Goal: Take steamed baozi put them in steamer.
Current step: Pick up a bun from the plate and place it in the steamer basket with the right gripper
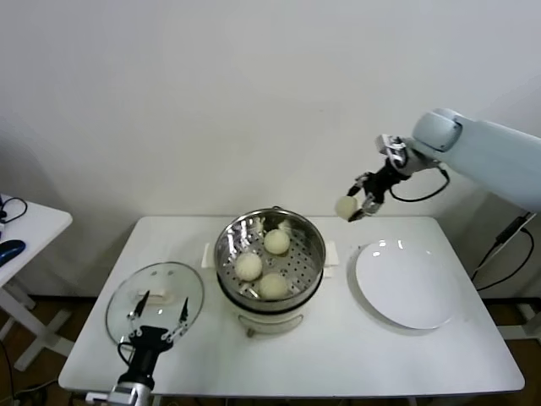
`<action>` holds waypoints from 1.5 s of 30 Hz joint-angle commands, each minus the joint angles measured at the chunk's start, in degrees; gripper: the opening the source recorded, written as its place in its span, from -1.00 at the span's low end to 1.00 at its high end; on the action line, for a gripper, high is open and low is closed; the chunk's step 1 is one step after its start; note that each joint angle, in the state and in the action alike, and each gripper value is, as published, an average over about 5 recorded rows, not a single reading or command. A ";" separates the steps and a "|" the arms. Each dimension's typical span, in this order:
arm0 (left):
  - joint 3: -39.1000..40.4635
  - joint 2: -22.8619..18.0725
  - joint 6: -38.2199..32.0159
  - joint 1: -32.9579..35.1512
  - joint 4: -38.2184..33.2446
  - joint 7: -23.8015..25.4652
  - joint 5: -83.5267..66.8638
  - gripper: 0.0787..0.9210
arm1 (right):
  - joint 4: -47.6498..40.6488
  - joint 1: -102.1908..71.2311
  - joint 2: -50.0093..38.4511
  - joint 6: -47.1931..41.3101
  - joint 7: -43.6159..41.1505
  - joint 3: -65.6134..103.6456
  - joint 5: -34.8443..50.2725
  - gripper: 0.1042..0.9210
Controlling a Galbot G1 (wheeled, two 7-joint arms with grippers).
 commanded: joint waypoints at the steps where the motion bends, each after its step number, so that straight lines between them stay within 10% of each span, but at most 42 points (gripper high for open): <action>1: 0.62 -0.03 0.33 -0.09 0.21 -0.17 1.01 0.77 | 2.62 5.01 13.23 -3.65 3.08 -9.37 14.74 0.43; 45: 0.72 0.50 1.31 -1.06 1.74 -0.18 0.59 0.77 | 0.29 -6.59 14.70 -3.24 5.64 -9.67 5.73 0.44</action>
